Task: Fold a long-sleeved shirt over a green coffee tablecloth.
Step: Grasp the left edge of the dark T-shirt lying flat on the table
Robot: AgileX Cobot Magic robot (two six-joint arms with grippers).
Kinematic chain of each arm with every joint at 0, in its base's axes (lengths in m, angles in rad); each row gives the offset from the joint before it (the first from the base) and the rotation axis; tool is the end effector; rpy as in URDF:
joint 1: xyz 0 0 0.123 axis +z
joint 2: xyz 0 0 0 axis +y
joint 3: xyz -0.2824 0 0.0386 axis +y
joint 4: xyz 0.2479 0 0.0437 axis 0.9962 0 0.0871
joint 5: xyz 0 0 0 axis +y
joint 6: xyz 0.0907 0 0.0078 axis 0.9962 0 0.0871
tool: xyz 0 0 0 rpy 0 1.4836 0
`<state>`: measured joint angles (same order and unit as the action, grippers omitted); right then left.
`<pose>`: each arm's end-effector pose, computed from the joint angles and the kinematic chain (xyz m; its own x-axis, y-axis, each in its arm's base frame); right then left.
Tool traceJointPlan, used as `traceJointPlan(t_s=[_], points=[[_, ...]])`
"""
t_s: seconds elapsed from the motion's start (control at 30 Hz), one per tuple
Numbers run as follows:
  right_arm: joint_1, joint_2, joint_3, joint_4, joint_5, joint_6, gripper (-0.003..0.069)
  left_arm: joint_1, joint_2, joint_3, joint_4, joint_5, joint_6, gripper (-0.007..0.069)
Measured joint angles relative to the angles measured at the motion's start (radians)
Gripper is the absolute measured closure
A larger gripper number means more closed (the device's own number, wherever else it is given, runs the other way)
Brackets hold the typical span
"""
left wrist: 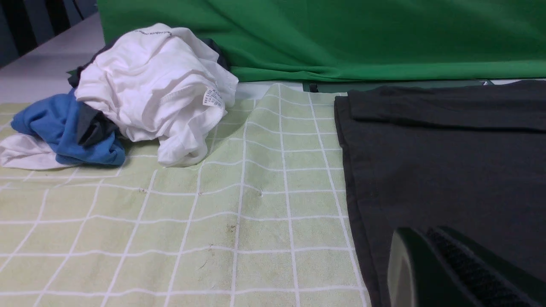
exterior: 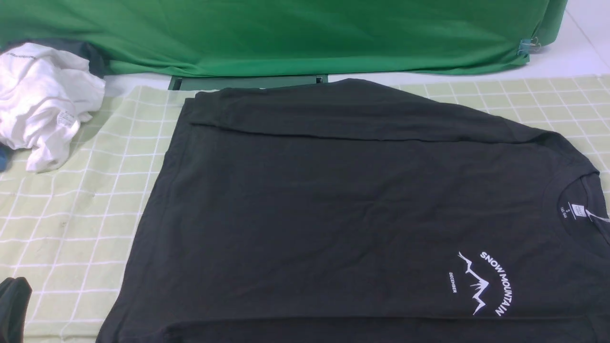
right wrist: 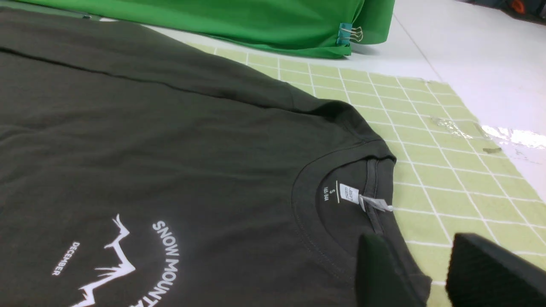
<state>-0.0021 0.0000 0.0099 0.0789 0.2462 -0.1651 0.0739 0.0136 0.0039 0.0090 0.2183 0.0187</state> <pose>0.0556 0.0016 0.1875 -0.1652 -0.0881 -0.9823 -0.0316 0.9960 -0.0840 0.0566 0.0044 0.1912 -0.1497 0.0165 -0.9886 -0.0717 0.9971 0.0275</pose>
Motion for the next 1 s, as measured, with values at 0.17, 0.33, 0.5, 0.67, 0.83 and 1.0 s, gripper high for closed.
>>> traceJointPlan(t_s=[0.17, 0.33, 0.5, 0.67, 0.83, 1.0], points=[[0.0, 0.0, 0.0, 0.0, 0.0, 0.0, 0.0418, 0.0, 0.0, 0.0, 0.0, 0.0, 0.0, 0.0608], [0.0, 0.0, 0.0, 0.0, 0.0, 0.0, 0.0418, 0.0, 0.0, 0.0, 0.0, 0.0, 0.0, 0.0608], [0.0, 0.0, 0.0, 0.0, 0.0, 0.0, 0.0418, 0.0, 0.0, 0.0, 0.0, 0.0, 0.0, 0.0608], [0.0, 0.0, 0.0, 0.0, 0.0, 0.0, 0.0418, 0.0, 0.0, 0.0, 0.03, -0.003, 0.017, 0.0608], [0.0, 0.0, 0.0, 0.0, 0.0, 0.0, 0.0418, 0.0, 0.0, 0.0, -0.037, -0.168, 0.015, 0.0608], [0.0, 0.0, 0.0, 0.0, 0.0, 0.0, 0.0419, 0.0, 0.0, 0.0, -0.194, -0.404, -0.019, 0.0608]])
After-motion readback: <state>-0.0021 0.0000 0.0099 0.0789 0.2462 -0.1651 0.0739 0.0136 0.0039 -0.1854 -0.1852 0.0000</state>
